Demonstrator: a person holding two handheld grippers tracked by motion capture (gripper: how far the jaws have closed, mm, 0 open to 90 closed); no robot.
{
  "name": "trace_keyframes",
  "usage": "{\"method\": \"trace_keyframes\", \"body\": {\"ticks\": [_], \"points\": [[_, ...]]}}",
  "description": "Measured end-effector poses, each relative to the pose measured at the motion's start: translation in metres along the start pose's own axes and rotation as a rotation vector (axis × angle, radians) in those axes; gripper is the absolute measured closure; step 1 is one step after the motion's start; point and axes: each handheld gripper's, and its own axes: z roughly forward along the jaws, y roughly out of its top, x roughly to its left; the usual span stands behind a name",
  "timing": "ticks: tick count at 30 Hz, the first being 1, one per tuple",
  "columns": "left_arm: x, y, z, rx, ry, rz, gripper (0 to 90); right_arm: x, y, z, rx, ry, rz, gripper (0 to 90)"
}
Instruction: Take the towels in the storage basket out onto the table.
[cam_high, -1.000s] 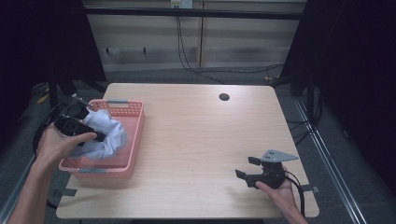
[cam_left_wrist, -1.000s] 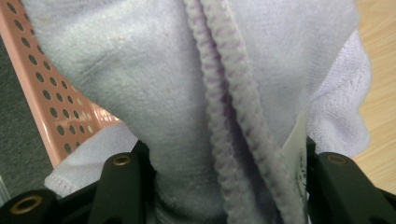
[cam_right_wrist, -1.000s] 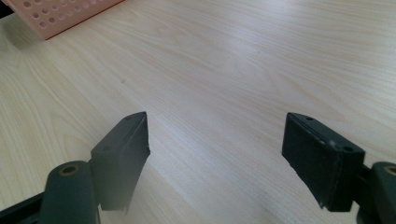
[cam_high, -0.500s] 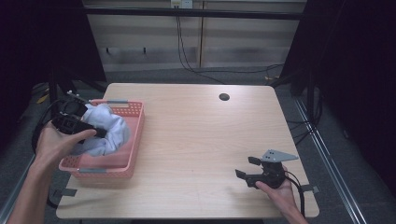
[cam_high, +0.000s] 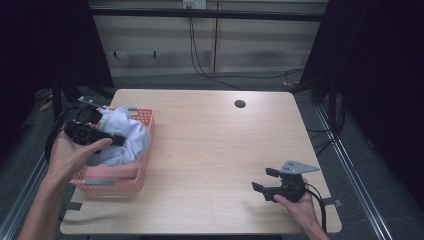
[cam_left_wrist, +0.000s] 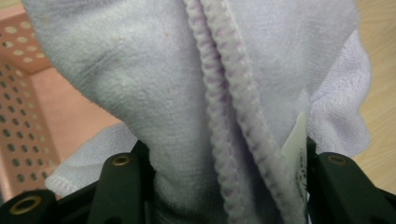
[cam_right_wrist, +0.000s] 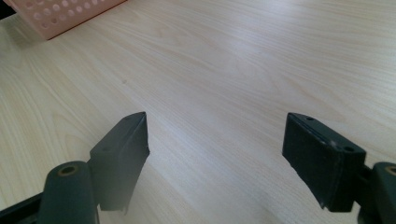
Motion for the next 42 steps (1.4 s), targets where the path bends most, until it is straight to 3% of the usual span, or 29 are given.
{"method": "trace_keyframes", "body": {"ticks": [9, 18, 25, 28, 29, 31, 38, 42], "points": [[-0.017, 0.008, 0.009, -0.024, -0.022, 0.022, 47.4, -0.001, 0.000, 0.000, -0.001, 0.001, -0.001, 22.6], [-0.054, 0.010, 0.025, -0.063, -0.074, 0.083, 47.3, -0.003, 0.000, -0.002, -0.010, -0.004, 0.002, 22.6], [-0.087, 0.007, 0.048, -0.075, -0.121, 0.132, 47.1, -0.003, 0.000, -0.003, -0.010, -0.003, 0.001, 22.7], [-0.100, 0.008, 0.057, -0.079, -0.106, 0.154, 47.0, -0.003, 0.000, -0.003, -0.012, -0.002, -0.001, 22.7], [-0.104, 0.008, 0.060, -0.079, -0.119, 0.165, 47.0, -0.003, 0.000, -0.003, -0.011, -0.002, -0.003, 22.6], [-0.110, 0.009, 0.066, -0.088, -0.132, 0.159, 47.0, -0.003, 0.000, -0.003, -0.010, -0.004, 0.001, 22.6], [-0.134, 0.014, 0.098, -0.094, -0.168, 0.197, 46.7, -0.004, 0.000, -0.004, -0.012, -0.003, 0.000, 22.7], [-0.143, 0.018, 0.114, -0.108, -0.193, 0.182, 46.5, -0.005, 0.000, -0.004, -0.014, -0.004, 0.001, 22.7]]}}
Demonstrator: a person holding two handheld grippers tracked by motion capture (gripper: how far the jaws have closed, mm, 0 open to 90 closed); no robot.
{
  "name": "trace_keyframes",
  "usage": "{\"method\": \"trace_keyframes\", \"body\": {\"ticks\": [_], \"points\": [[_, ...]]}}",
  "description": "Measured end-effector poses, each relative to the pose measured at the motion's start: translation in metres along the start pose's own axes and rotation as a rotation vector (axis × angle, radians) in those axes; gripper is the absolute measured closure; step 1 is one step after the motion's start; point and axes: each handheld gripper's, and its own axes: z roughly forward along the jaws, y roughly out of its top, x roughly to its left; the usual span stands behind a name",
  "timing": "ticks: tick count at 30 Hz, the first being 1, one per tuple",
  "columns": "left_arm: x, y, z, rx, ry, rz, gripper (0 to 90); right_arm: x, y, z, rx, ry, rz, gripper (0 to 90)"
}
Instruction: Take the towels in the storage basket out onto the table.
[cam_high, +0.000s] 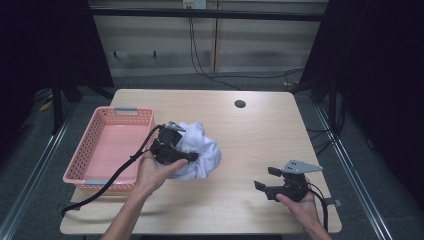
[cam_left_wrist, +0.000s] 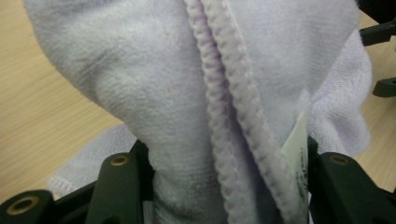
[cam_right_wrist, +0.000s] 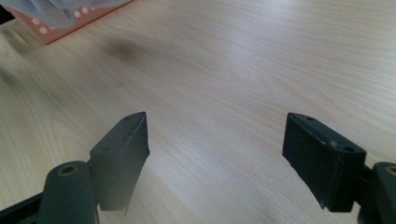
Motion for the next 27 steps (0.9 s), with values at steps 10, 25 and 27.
{"method": "trace_keyframes", "body": {"ticks": [10, 25, 27], "points": [[-0.002, -0.004, 0.038, 0.010, -0.009, -0.002, 45.8, -0.002, 0.000, 0.000, 0.000, -0.001, 0.002, 22.8], [-0.005, -0.021, 0.075, 0.025, 0.003, 0.012, 37.6, -0.003, 0.000, 0.003, 0.003, -0.004, 0.006, 23.0], [-0.005, -0.022, 0.076, 0.017, 0.002, 0.006, 35.1, -0.002, 0.001, 0.004, 0.002, -0.005, 0.006, 23.0]]}}
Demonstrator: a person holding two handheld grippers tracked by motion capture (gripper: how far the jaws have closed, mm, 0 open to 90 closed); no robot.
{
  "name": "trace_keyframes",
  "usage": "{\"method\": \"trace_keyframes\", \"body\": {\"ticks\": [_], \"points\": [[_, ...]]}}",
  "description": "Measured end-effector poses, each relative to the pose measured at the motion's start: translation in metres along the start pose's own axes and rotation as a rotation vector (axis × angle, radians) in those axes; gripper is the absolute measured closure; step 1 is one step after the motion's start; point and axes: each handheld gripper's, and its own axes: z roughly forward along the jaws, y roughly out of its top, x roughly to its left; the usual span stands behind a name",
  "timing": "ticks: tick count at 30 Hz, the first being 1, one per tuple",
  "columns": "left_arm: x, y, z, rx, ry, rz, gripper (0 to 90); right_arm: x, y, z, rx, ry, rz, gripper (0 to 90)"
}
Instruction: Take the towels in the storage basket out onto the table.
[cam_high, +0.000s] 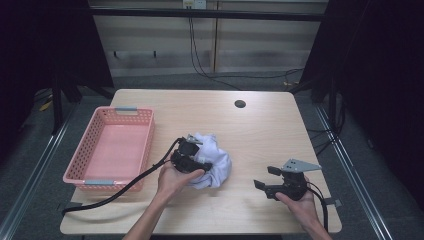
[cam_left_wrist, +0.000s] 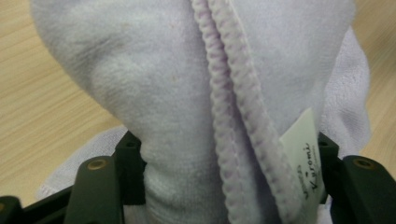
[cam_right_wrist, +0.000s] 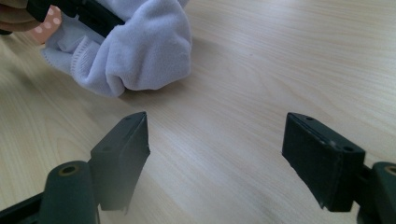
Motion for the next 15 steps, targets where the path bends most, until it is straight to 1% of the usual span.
{"method": "trace_keyframes", "body": {"ticks": [3, 4, 5, 6, 7, 8, 9, 11, 13, 14, 15], "points": [[-0.001, -0.003, 0.002, -0.009, 0.006, 0.020, 33.4, 0.001, 0.001, 0.001, -0.001, -0.002, -0.001, 23.2], [-0.001, -0.004, 0.003, -0.015, 0.006, 0.019, 32.5, 0.001, 0.002, 0.003, -0.001, -0.002, -0.007, 23.4], [-0.002, -0.004, 0.003, -0.015, 0.002, 0.022, 27.4, 0.003, 0.005, 0.006, 0.001, -0.010, -0.016, 23.6], [-0.002, -0.005, 0.003, -0.018, -0.006, 0.030, 27.4, 0.003, 0.005, 0.006, 0.001, -0.010, -0.016, 23.6], [-0.002, -0.007, 0.001, -0.033, -0.032, 0.042, 22.6, 0.004, 0.010, 0.010, -0.004, -0.004, -0.030, 23.9], [-0.002, -0.007, 0.001, -0.033, -0.032, 0.042, 22.2, 0.004, 0.010, 0.010, -0.004, -0.004, -0.030, 23.9], [0.000, -0.010, -0.002, -0.045, -0.037, 0.039, 22.2, 0.005, 0.012, 0.011, -0.007, 0.001, -0.031, 23.9], [0.004, -0.014, -0.007, -0.061, -0.055, 0.022, 19.4, 0.008, 0.017, 0.012, -0.010, 0.007, -0.043, 23.8], [0.010, -0.018, -0.016, -0.078, -0.062, -0.003, 19.0, 0.011, 0.021, 0.014, -0.009, 0.017, -0.054, 23.4], [0.010, -0.019, -0.020, -0.086, -0.057, -0.003, 18.1, 0.013, 0.023, 0.016, -0.004, 0.024, -0.058, 23.1], [0.011, -0.020, -0.023, -0.097, -0.049, 0.008, 17.9, 0.015, 0.026, 0.018, -0.002, 0.031, -0.067, 22.9]]}}
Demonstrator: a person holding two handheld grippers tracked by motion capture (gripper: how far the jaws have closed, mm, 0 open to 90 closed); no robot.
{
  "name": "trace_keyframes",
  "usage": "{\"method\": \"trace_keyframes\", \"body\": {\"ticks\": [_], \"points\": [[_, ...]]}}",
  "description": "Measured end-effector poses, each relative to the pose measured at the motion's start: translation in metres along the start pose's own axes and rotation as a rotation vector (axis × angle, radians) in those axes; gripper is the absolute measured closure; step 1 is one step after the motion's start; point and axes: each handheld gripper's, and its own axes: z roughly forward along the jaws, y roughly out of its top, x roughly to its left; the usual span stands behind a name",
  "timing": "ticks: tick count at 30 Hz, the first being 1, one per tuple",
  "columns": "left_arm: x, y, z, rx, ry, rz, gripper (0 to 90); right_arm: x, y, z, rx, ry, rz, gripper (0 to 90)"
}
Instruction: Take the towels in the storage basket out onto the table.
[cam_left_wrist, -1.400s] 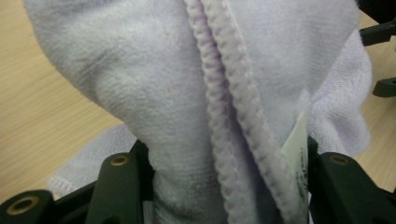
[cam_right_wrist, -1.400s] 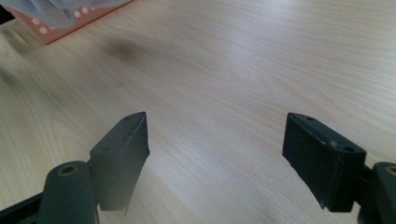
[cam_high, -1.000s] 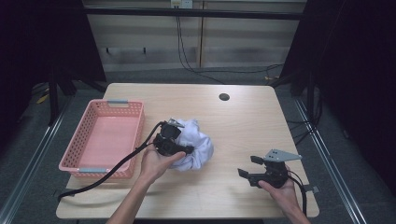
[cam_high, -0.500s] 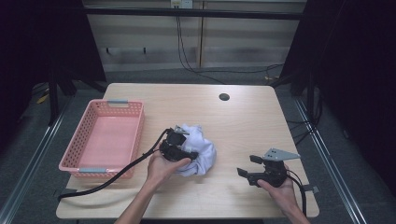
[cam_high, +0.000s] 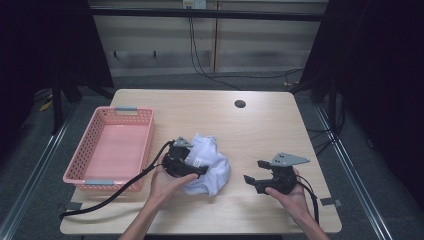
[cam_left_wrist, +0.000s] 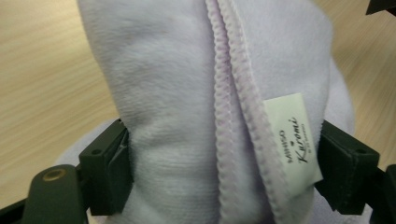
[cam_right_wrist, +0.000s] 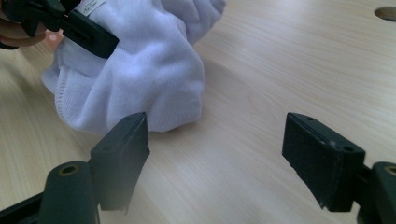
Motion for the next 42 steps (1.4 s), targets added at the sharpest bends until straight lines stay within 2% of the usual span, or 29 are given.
{"method": "trace_keyframes", "body": {"ticks": [3, 5, 8, 10, 12, 14, 16, 18, 20, 21, 22, 23, 24, 25, 26, 27, 28, 29, 30, 31, 32, 33, 34, 35, 37, 39, 40, 41, 42], "points": [[0.000, -0.003, -0.009, -0.018, 0.014, 0.029, 16.2, 0.005, 0.009, 0.007, -0.004, 0.015, -0.012, 22.7], [0.001, -0.005, -0.013, -0.037, -0.003, 0.021, 15.9, 0.010, 0.018, 0.015, -0.010, 0.041, -0.018, 22.2], [0.003, -0.006, -0.020, -0.063, -0.005, 0.010, 16.1, 0.019, 0.031, 0.029, -0.015, 0.073, -0.033, 22.1], [0.002, -0.006, -0.028, -0.078, -0.004, 0.026, 16.5, 0.026, 0.039, 0.039, -0.019, 0.100, -0.052, 22.0], [0.003, -0.008, -0.037, -0.106, -0.011, 0.027, 16.9, 0.035, 0.046, 0.054, -0.015, 0.120, -0.066, 22.2], [0.005, -0.009, -0.045, -0.128, -0.022, 0.014, 17.1, 0.037, 0.047, 0.057, -0.011, 0.122, -0.072, 22.2], [0.005, -0.012, -0.051, -0.141, -0.005, 0.018, 19.7, 0.043, 0.050, 0.066, -0.011, 0.138, -0.085, 25.6], [0.005, -0.018, -0.056, -0.157, 0.011, 0.015, 23.4, 0.047, 0.051, 0.072, -0.005, 0.133, -0.103, 26.7], [0.007, -0.026, -0.059, -0.172, 0.030, 0.024, 38.7, 0.049, 0.050, 0.077, 0.012, 0.130, -0.107, 31.5], [0.008, -0.030, -0.059, -0.176, 0.035, 0.016, 40.3, 0.050, 0.048, 0.081, 0.022, 0.117, -0.122, 36.3], [0.010, -0.034, -0.059, -0.172, 0.023, 0.013, 45.0, 0.050, 0.046, 0.082, 0.023, 0.106, -0.128, 41.8], [0.010, -0.039, -0.058, -0.174, 0.029, 0.013, 55.0, 0.050, 0.045, 0.083, 0.025, 0.098, -0.130, 48.7], [0.010, -0.041, -0.058, -0.175, 0.040, 0.016, 57.6, 0.049, 0.045, 0.082, 0.024, 0.089, -0.127, 56.0], [0.008, -0.043, -0.058, -0.162, 0.026, 0.026, 59.0, 0.048, 0.045, 0.081, 0.021, 0.089, -0.120, 60.9], [0.006, -0.044, -0.058, -0.159, 0.033, 0.037, 61.7, 0.045, 0.046, 0.080, 0.016, 0.097, -0.102, 66.6], [0.004, -0.045, -0.058, -0.165, 0.039, 0.042, 61.7, 0.042, 0.047, 0.079, 0.016, 0.097, -0.096, 70.9], [0.002, -0.048, -0.056, -0.170, 0.018, 0.029, 60.0, 0.041, 0.046, 0.079, 0.016, 0.096, -0.094, 74.7], [0.002, -0.049, -0.053, -0.161, -0.013, 0.016, 54.0, 0.039, 0.046, 0.078, 0.009, 0.084, -0.086, 77.4], [0.001, -0.050, -0.050, -0.158, 0.008, 0.015, 49.5, 0.038, 0.046, 0.078, 0.008, 0.094, -0.078, 78.0], [-0.001, -0.050, -0.048, -0.166, 0.031, 0.039, 47.9, 0.037, 0.046, 0.078, 0.009, 0.107, -0.076, 78.1], [-0.004, -0.049, -0.044, -0.150, 0.019, 0.080, 48.8, 0.036, 0.046, 0.078, 0.008, 0.106, -0.076, 78.1], [-0.006, -0.046, -0.040, -0.115, 0.037, 0.101, 51.4, 0.036, 0.046, 0.077, 0.007, 0.108, -0.066, 78.1], [-0.009, -0.046, -0.037, -0.103, 0.041, 0.126, 57.7, 0.035, 0.046, 0.078, 0.007, 0.115, -0.063, 78.1], [-0.010, -0.045, -0.035, -0.093, 0.008, 0.130, 70.1, 0.035, 0.046, 0.078, 0.010, 0.109, -0.067, 78.0], [-0.013, -0.044, -0.032, -0.086, 0.001, 0.137, 77.3, 0.033, 0.047, 0.077, 0.016, 0.096, -0.066, 77.0], [-0.012, -0.044, -0.032, -0.095, -0.062, 0.111, 78.9, 0.027, 0.047, 0.075, 0.014, 0.088, -0.055, 78.1], [-0.013, -0.043, -0.032, -0.103, -0.072, 0.104, 78.9, 0.025, 0.047, 0.075, 0.013, 0.085, -0.048, 78.1], [-0.014, -0.043, -0.032, -0.101, -0.077, 0.111, 78.9, 0.022, 0.047, 0.073, 0.004, 0.085, -0.027, 80.3], [-0.015, -0.043, -0.031, -0.099, -0.089, 0.117, 78.9, 0.020, 0.048, 0.073, 0.000, 0.079, -0.026, 80.9]]}}
